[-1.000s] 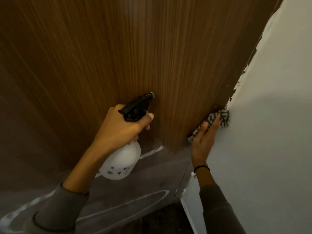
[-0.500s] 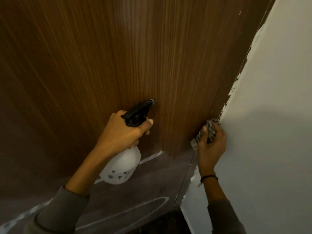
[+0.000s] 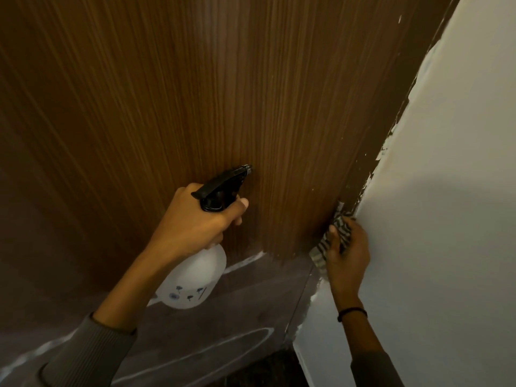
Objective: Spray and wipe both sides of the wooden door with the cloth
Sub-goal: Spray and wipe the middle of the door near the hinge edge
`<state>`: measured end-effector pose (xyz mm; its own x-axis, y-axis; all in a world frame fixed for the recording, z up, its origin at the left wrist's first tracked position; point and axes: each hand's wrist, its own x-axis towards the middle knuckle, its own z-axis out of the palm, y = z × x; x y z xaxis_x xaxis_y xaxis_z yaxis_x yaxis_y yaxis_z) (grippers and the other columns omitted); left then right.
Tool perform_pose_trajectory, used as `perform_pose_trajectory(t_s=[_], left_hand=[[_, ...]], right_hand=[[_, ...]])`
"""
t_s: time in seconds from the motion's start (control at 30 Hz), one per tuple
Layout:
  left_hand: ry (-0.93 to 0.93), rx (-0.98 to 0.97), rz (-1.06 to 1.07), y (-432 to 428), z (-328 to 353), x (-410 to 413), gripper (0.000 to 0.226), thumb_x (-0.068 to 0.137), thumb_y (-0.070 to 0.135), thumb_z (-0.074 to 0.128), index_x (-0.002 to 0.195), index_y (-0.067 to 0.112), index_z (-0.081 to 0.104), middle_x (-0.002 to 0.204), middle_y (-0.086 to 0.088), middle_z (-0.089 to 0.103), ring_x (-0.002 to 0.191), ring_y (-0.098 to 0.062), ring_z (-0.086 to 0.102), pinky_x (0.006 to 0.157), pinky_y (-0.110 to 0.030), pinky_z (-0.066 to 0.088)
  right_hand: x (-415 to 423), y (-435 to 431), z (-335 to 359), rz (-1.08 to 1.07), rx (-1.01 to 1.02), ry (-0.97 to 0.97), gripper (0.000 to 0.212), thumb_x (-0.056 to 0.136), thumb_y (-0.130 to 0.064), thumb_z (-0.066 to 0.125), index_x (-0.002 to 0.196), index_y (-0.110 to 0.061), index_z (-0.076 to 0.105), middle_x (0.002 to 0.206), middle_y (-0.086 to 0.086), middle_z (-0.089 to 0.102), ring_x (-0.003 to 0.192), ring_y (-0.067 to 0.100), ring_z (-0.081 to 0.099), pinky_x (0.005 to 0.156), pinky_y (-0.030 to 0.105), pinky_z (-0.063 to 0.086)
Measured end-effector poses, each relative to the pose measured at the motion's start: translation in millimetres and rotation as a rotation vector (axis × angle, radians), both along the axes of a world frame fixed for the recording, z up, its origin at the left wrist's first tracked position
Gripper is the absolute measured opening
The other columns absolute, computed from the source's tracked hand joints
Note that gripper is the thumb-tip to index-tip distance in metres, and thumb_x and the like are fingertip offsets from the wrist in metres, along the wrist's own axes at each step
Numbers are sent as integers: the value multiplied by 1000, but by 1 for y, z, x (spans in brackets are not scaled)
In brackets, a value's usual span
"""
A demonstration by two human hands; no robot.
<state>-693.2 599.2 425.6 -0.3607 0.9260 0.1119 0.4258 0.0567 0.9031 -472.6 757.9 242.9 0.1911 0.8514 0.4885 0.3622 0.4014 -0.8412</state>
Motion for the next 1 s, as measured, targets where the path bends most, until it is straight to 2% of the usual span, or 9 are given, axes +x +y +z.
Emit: perform_pose_trajectory(t_s=[0.07,0.23,0.3,0.37,0.5,0.67,0.77,0.87,1.0], left_hand=[[-1,2,6,0,0,1,17,95,25,70,86,10,70,72,-6,73,37,-13,50,41,-25,43],[18,-1,11,1,-1,2,23,96,24,68,78,11,68,47,6,60,35,-8,48,43,-24,43],[6,5,3,1,-2,2,22,96,24,68,78,11,68,45,8,59,35,-6,48,43,-21,43],[9,9,-3,1,-1,1,22,96,23,67,78,12,68,44,10,58,35,-4,49,44,-19,42],[28,15,-17,0,-4,-4,23,96,24,69,77,10,70,48,6,61,37,-3,51,45,-19,42],[-69,18,-34,3,-5,-5,19,95,23,71,84,8,71,65,-4,69,38,-3,51,44,-17,40],[-158,36,1,-15,-14,-9,17,94,21,72,85,7,70,64,-11,64,39,-6,50,44,-20,40],[-207,34,48,-44,-26,-23,14,92,23,74,87,11,70,78,-22,67,40,-9,50,45,-23,41],[-220,12,105,-100,-42,-51,20,93,23,73,83,7,69,54,-6,60,38,-10,49,45,-21,42]], right_hand=[[0,-2,26,2,73,53,38,101,-19,61,138,-11,55,133,6,59,118,8,53,98,4,37],[-26,18,29,104,66,-19,55,106,-39,39,157,-39,17,167,-10,11,152,7,13,122,25,16],[-34,16,3,99,-18,23,55,107,-43,34,153,-52,5,164,-15,8,150,0,9,122,30,15],[-39,6,-22,88,-113,102,55,108,-44,32,155,-49,2,164,-15,12,147,-3,13,119,27,17],[-44,-7,-42,3,-180,132,56,109,-35,36,160,-31,13,165,-2,24,144,7,26,116,29,25],[-54,-3,-24,-119,-397,306,52,109,-28,41,159,-26,26,154,8,46,135,31,48,112,37,36],[-48,-2,-13,-118,-573,394,42,104,-30,44,145,-28,47,142,14,57,126,37,56,112,46,41],[-48,-8,-4,-62,-557,394,41,99,-42,43,132,-22,58,127,14,65,114,37,62,106,54,47],[-73,-48,26,74,-457,417,33,101,-32,48,127,-16,61,112,14,67,102,34,65,93,43,56]])
